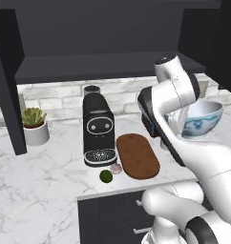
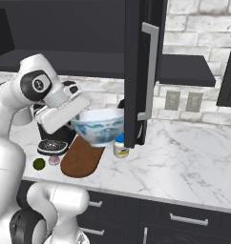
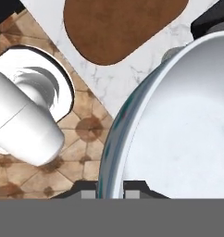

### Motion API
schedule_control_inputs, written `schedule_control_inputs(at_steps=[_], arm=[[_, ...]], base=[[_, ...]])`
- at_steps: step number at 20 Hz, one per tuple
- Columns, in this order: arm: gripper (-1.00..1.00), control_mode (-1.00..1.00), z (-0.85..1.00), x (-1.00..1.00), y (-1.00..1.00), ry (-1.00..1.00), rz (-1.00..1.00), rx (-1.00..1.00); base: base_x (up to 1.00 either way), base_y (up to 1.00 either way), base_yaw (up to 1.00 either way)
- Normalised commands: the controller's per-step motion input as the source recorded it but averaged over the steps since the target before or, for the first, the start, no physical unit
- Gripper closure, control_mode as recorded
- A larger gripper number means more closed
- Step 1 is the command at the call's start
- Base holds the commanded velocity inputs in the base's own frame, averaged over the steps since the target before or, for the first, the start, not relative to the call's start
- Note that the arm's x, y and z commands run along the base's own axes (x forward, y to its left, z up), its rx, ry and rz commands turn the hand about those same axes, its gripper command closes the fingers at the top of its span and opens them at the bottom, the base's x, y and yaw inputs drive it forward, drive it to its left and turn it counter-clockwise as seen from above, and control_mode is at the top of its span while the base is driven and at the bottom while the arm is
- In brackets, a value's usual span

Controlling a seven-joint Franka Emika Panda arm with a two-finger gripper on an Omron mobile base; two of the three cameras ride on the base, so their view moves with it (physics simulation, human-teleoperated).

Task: Open the cabinet. Place the bowl and condiment on the counter. Then place the lime and garlic on the cutting board.

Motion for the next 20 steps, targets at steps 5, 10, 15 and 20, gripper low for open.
schedule_control_inputs(at_steps=[5,10,15,20], arm=[[1.00,-1.00,-0.85,-0.65,-0.51,0.00,0.05,0.03],[1.00,-1.00,-0.56,-0.06,-0.32,-0.03,0.09,0.04],[1.00,-1.00,-0.29,0.20,-0.34,-0.06,0.14,0.01],[1.00,-1.00,-0.30,0.00,-0.59,-0.02,0.14,0.00]], base=[[0.00,0.00,0.00],[0.00,0.00,0.00],[0.00,0.00,0.00],[0.00,0.00,0.00]])
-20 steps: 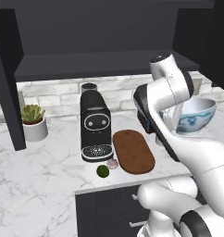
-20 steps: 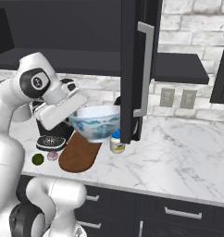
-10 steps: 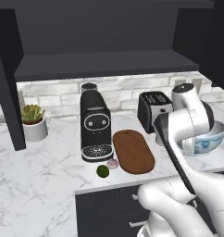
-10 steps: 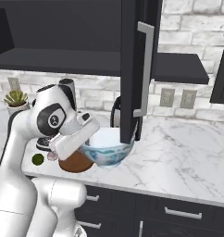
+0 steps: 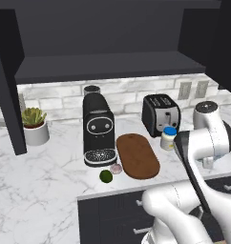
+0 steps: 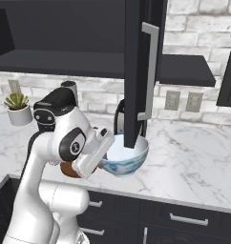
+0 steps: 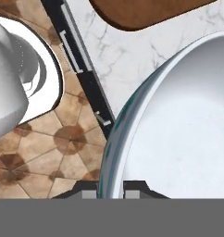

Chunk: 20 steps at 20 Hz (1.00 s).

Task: Open the cabinet. Place the bowl and condiment on the counter. Then place the lime and garlic on the cutting board.

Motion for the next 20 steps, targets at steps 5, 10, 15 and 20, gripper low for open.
schedule_control_inputs(at_steps=[5,10,15,20], arm=[[1.00,-1.00,-0.49,0.07,-0.35,0.00,0.15,0.00],[1.00,-1.00,-0.44,0.15,-0.32,0.00,0.13,0.00],[1.00,-1.00,-0.36,0.21,-0.34,0.00,0.11,0.00],[1.00,-1.00,-0.36,0.28,-0.29,0.00,0.10,0.00]], base=[[0.00,0.00,0.00],[0.00,0.00,0.00],[0.00,0.00,0.00],[0.00,0.00,0.00]])
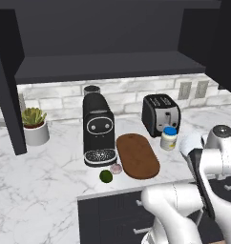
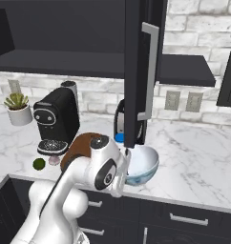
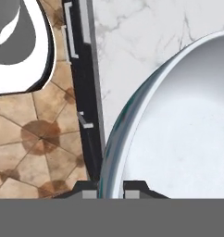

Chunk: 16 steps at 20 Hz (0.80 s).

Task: Open the cabinet. Place the bowl and condiment on the counter. Then place the lime and garlic on the cutting board.

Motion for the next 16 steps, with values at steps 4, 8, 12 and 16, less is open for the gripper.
schedule_control_inputs(at_steps=[4,8,12,16], arm=[[1.00,-1.00,-0.29,0.39,-0.25,0.00,0.08,0.00],[1.00,-1.00,-0.22,0.34,-0.23,0.00,0.07,0.00],[1.00,-1.00,-0.10,0.22,-0.24,0.00,0.04,0.00],[-1.00,-1.00,0.00,-0.19,-0.05,-0.01,0.02,0.00]], base=[[0.00,0.00,0.00],[0.00,0.00,0.00],[0.00,0.00,0.00],[0.00,0.00,0.00]])
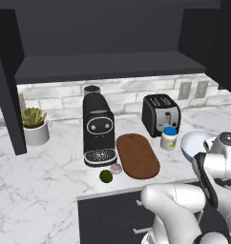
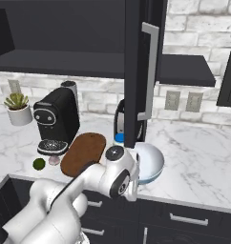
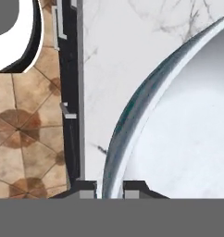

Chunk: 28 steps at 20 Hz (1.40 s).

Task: Open the cabinet. Place the bowl and condiment on the counter. Then place the lime and garlic on the cutting board.

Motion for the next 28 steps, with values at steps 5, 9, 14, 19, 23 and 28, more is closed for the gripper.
schedule_control_inputs(at_steps=[5,9,14,19,23,28], arm=[[-1.00,-1.00,0.33,-0.30,0.03,-0.02,0.00,0.00],[-1.00,-1.00,0.74,-0.33,0.24,-0.01,0.00,0.00],[-1.00,-1.00,0.63,-0.67,0.74,0.01,0.00,0.01],[-1.00,-1.00,0.34,-0.62,1.00,0.02,0.16,0.00],[-1.00,-1.00,0.41,0.02,1.00,0.02,0.39,0.00],[-1.00,-1.00,-0.12,0.00,1.00,0.00,0.52,0.00]], base=[[0.00,0.00,0.00],[0.00,0.00,0.00],[0.00,0.00,0.00],[0.00,0.00,0.00],[0.00,0.00,0.00],[0.00,0.00,0.00]])
